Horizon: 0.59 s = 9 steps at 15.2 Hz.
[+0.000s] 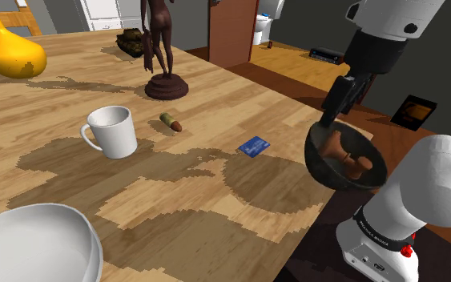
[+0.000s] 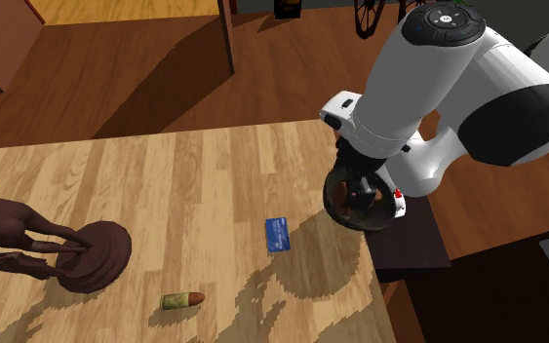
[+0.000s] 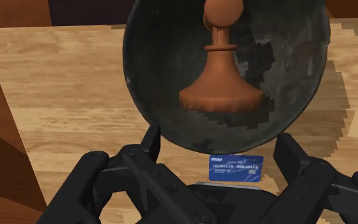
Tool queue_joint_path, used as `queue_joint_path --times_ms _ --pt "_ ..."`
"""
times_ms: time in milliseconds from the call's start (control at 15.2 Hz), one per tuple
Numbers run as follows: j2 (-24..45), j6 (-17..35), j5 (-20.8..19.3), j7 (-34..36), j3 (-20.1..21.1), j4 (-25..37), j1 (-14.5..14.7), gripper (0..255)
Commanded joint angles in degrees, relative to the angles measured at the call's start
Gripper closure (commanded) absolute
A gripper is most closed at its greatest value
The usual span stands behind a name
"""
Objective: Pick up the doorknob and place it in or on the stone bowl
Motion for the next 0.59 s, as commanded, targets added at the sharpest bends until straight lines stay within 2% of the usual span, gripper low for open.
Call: queue_joint_path --times_ms 0,198,528 --pt "0.72 -1.53 -0.38 0.08 -0.38 2.25 -0.20 0" --pt "3.02 -5.75 -1.31 0.32 -1.30 8.75 -0.70 0" --pt "3.02 -5.75 -1.31 0.32 -1.30 8.75 -0.69 0"
